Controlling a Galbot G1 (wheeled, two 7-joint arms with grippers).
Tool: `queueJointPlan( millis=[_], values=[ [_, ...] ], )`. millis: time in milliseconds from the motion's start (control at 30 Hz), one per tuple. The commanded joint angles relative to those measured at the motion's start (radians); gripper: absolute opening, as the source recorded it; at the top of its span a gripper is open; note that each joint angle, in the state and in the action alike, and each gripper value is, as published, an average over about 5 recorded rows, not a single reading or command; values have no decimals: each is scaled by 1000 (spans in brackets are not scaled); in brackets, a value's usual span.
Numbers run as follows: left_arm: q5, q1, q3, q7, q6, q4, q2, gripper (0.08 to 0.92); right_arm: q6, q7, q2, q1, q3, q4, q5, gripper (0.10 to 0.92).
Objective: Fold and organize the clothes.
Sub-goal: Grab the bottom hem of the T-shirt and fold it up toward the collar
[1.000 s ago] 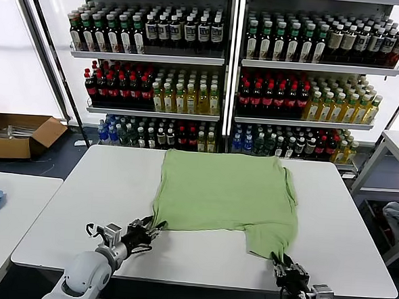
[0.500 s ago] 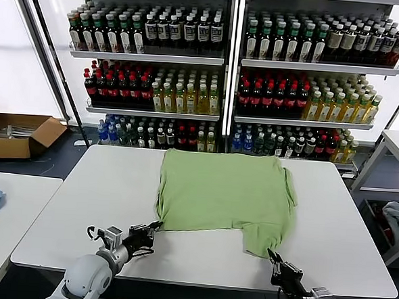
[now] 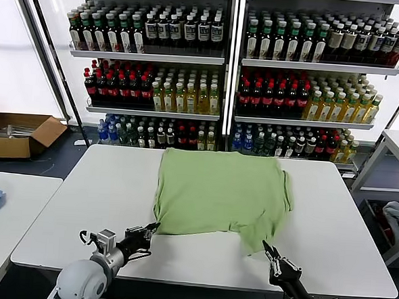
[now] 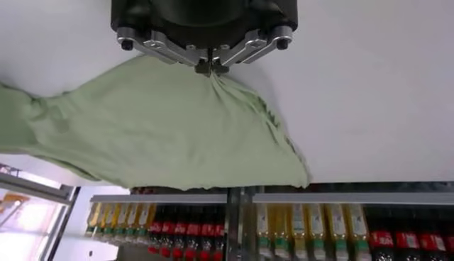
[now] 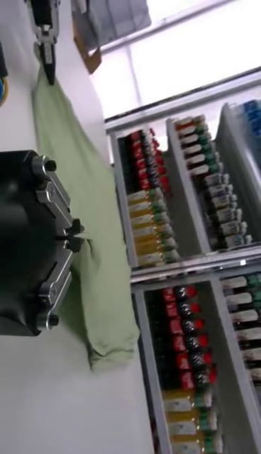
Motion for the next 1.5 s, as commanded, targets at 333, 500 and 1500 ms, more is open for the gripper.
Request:
queueJointPlan(
  millis=[333, 500, 1500],
  values=[
    [-48, 327, -217, -19, 17, -289, -23, 89, 117, -184, 30, -273, 67, 81, 96, 105],
    [-64, 412, -293, -17, 19, -350, -27, 89, 136, -182, 20, -272, 62, 77, 117, 105],
    [-288, -248, -2, -79, 46, 155, 125, 89, 5, 217, -210, 551, -167, -391, 150, 105]
  ],
)
